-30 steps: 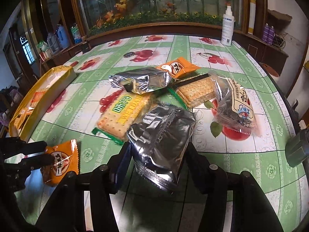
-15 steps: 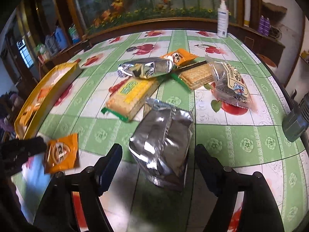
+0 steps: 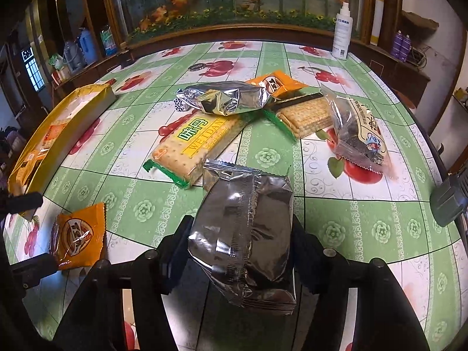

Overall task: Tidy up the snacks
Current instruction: 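Lift and carry the orange bag and silver foil bag over the tray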

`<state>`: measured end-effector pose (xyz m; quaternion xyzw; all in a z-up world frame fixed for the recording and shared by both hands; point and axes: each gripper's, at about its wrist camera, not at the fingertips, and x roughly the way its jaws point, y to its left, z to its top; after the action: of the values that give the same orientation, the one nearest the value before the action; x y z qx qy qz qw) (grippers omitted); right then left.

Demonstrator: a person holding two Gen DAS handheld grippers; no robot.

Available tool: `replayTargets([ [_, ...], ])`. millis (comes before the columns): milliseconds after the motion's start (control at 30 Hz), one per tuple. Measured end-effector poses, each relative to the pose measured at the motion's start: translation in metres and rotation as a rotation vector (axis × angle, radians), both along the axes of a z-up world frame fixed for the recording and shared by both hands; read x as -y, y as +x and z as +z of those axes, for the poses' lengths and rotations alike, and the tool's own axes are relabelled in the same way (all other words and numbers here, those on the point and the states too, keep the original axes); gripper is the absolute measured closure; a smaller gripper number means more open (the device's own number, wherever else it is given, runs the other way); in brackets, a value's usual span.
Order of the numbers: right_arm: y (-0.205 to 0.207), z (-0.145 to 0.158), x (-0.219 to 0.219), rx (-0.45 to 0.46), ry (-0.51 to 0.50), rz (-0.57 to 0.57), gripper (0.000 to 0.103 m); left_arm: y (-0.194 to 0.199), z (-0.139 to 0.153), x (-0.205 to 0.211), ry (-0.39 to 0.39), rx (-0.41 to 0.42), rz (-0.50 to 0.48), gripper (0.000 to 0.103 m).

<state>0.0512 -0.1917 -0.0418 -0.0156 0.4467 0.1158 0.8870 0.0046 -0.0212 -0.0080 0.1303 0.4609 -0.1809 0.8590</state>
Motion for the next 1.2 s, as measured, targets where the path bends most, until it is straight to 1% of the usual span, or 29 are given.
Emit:
replayTargets([
  [67, 0.0, 0.0, 0.001, -0.001, 0.007, 0.0, 0.039, 0.004, -0.01, 0.005, 0.069, -0.029, -0.027, 0.014],
  [100, 0.0, 0.0, 0.0, -0.001, 0.006, 0.001, 0.039, 0.006, -0.016, 0.008, 0.12, -0.026, -0.031, 0.014],
  [133, 0.0, 0.0, 0.0, -0.001, 0.004, 0.003, 0.039, 0.006, -0.021, 0.011, 0.156, -0.025, -0.035, 0.014],
  [167, 0.0, 0.0, 0.0, -0.001, 0.004, 0.004, 0.039, 0.005, -0.023, 0.012, 0.16, -0.015, -0.043, 0.013],
  [233, 0.0, 0.0, 0.001, -0.001, 0.012, 0.006, 0.039, 0.004, -0.025, 0.012, 0.127, -0.028, -0.059, 0.014],
  [300, 0.0, 0.0, 0.002, 0.0, 0.018, 0.007, 0.039, 0.005, -0.026, 0.009, 0.083, -0.047, -0.049, 0.02],
  [367, 0.0, 0.0, 0.001, 0.003, 0.015, 0.007, 0.039, 0.004, -0.025, 0.006, 0.007, -0.072, -0.046, 0.049],
  [400, -0.001, 0.0, 0.001, 0.004, 0.013, 0.008, 0.039, 0.003, -0.024, 0.005, -0.005, -0.066, -0.034, 0.05],
  [467, -0.001, 0.0, 0.001, 0.01, 0.012, 0.009, 0.039, -0.002, -0.023, 0.006, 0.006, -0.035, -0.013, 0.056],
  [567, -0.003, 0.0, 0.003, 0.018, 0.025, 0.006, 0.04, -0.01, -0.022, 0.006, 0.017, -0.007, 0.038, 0.061],
  [667, -0.006, 0.002, 0.005, 0.022, 0.07, 0.012, 0.041, -0.016, -0.017, 0.003, 0.011, 0.01, 0.083, 0.064],
  [767, -0.014, 0.007, 0.004, 0.038, 0.093, 0.018, 0.041, -0.022, -0.007, -0.006, -0.028, 0.025, 0.14, 0.064],
  [900, -0.024, 0.021, -0.001, 0.065, 0.128, 0.044, 0.042, -0.026, 0.009, -0.021, -0.066, 0.052, 0.213, 0.064],
  [1000, -0.031, 0.033, -0.008, 0.083, 0.156, 0.076, 0.042, -0.028, 0.018, -0.03, -0.079, 0.075, 0.257, 0.064],
  [1067, -0.036, 0.04, -0.016, 0.096, 0.159, 0.096, 0.042, -0.029, 0.022, -0.038, -0.064, 0.095, 0.3, 0.064],
  [1133, -0.04, 0.046, -0.024, 0.103, 0.176, 0.124, 0.042, -0.031, 0.025, -0.045, -0.024, 0.129, 0.349, 0.063],
  [1200, -0.043, 0.05, -0.032, 0.105, 0.193, 0.148, 0.042, -0.033, 0.028, -0.054, -0.017, 0.144, 0.391, 0.063],
])
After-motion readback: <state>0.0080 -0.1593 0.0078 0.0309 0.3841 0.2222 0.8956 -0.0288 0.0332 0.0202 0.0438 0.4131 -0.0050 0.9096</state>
